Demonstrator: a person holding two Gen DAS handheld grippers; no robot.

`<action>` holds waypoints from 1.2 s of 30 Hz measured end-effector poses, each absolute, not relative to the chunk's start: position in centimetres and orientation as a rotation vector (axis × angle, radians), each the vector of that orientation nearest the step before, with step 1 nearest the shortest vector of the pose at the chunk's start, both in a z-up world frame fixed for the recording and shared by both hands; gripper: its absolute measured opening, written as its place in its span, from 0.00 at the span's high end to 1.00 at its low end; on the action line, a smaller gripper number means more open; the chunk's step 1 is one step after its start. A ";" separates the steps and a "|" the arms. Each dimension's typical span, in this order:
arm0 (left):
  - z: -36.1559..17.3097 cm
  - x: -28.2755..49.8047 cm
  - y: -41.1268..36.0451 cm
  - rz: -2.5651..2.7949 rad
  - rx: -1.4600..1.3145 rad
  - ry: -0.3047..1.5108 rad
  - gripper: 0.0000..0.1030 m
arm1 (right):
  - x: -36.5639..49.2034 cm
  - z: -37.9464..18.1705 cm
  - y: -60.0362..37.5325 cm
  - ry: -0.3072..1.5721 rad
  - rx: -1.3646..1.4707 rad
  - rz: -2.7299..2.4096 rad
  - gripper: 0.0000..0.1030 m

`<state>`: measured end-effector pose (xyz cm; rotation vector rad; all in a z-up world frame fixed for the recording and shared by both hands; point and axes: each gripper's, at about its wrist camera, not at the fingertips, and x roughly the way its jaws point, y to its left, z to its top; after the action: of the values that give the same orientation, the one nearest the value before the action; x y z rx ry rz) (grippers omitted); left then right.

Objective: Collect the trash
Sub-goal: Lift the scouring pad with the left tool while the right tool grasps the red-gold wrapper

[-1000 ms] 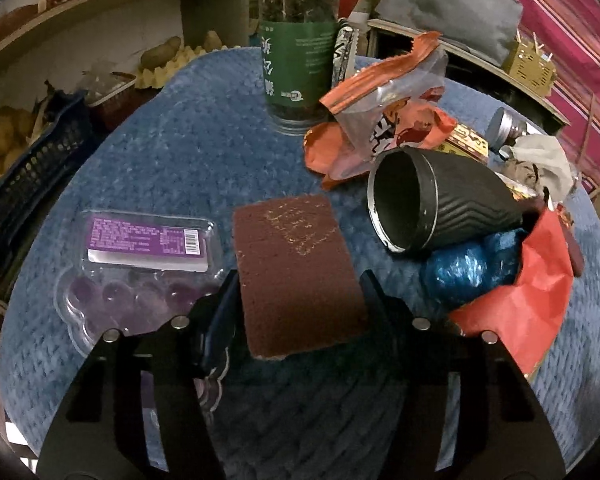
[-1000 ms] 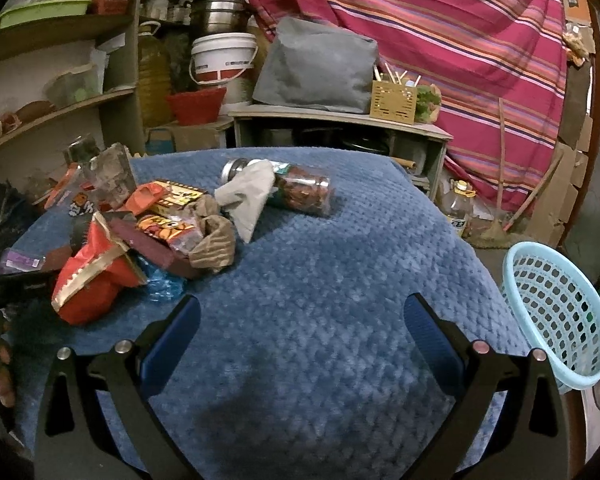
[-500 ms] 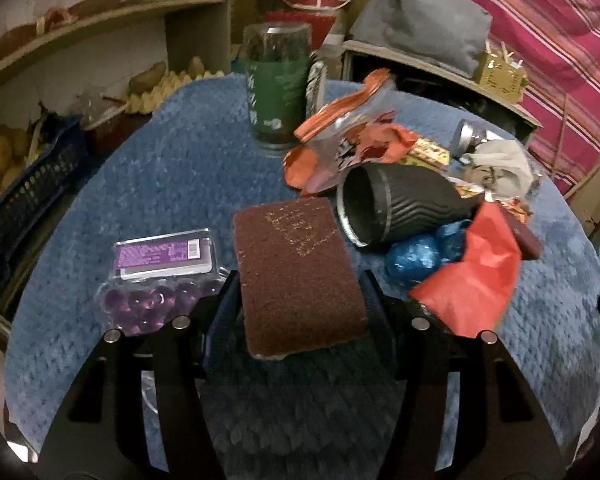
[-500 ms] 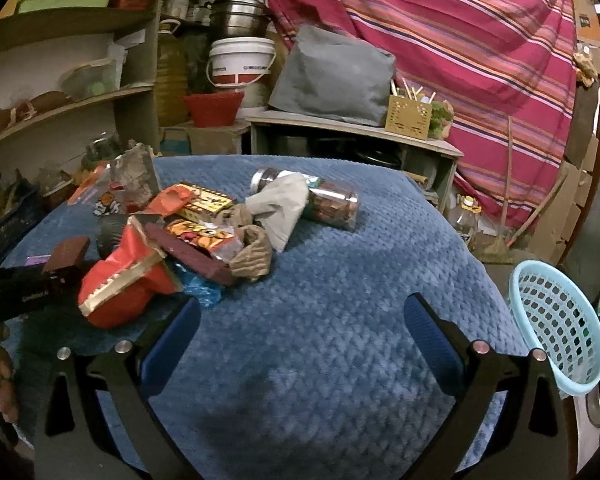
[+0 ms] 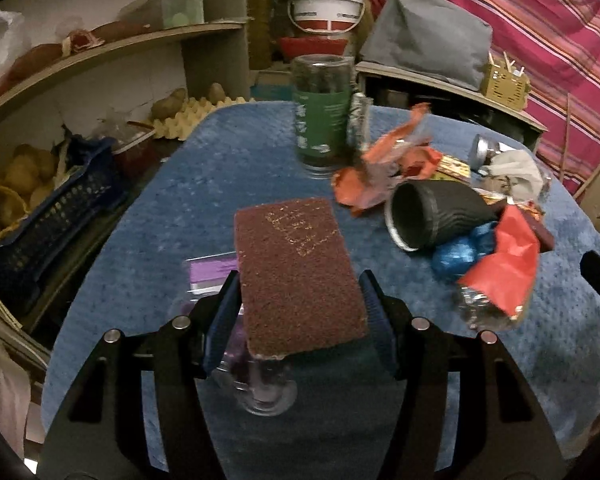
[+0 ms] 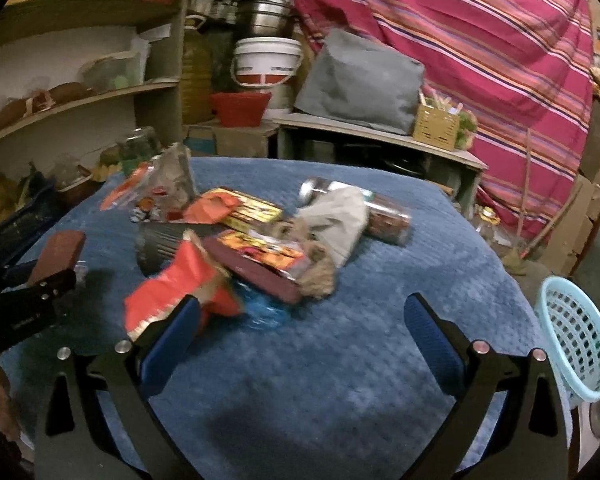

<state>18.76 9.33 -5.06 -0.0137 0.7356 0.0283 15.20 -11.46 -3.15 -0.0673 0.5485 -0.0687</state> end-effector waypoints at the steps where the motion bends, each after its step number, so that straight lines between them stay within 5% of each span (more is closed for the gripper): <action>1: -5.2 18.8 9.7 0.030 -0.015 0.736 0.43 | 15.4 -3.2 -11.0 0.541 -0.078 -0.067 0.04; 12: -6.1 19.5 11.5 0.049 -0.006 0.746 0.43 | 19.7 -5.8 -7.6 0.663 -0.120 0.002 0.06; 17: -6.2 19.5 11.1 0.046 0.007 0.742 0.43 | 19.5 -6.1 -7.4 0.690 -0.102 0.062 0.30; 22: -6.3 19.3 10.7 0.045 0.026 0.738 0.43 | 19.7 -6.0 -6.6 0.718 -0.101 0.149 0.67; 26: -6.4 19.2 10.6 0.039 0.027 0.739 0.43 | 20.2 -5.9 -7.0 0.741 -0.062 0.190 0.72; 28: -6.3 18.9 10.4 0.043 0.038 0.731 0.43 | 20.0 -5.4 -7.7 0.736 -0.031 0.215 0.82; 36: -3.8 16.7 7.5 0.004 0.065 0.678 0.43 | 16.4 -2.5 -11.0 0.659 -0.042 0.229 0.84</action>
<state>16.69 7.48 -3.83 0.0648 0.6785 0.0039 16.42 -10.97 -2.48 -0.0416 0.6590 0.2291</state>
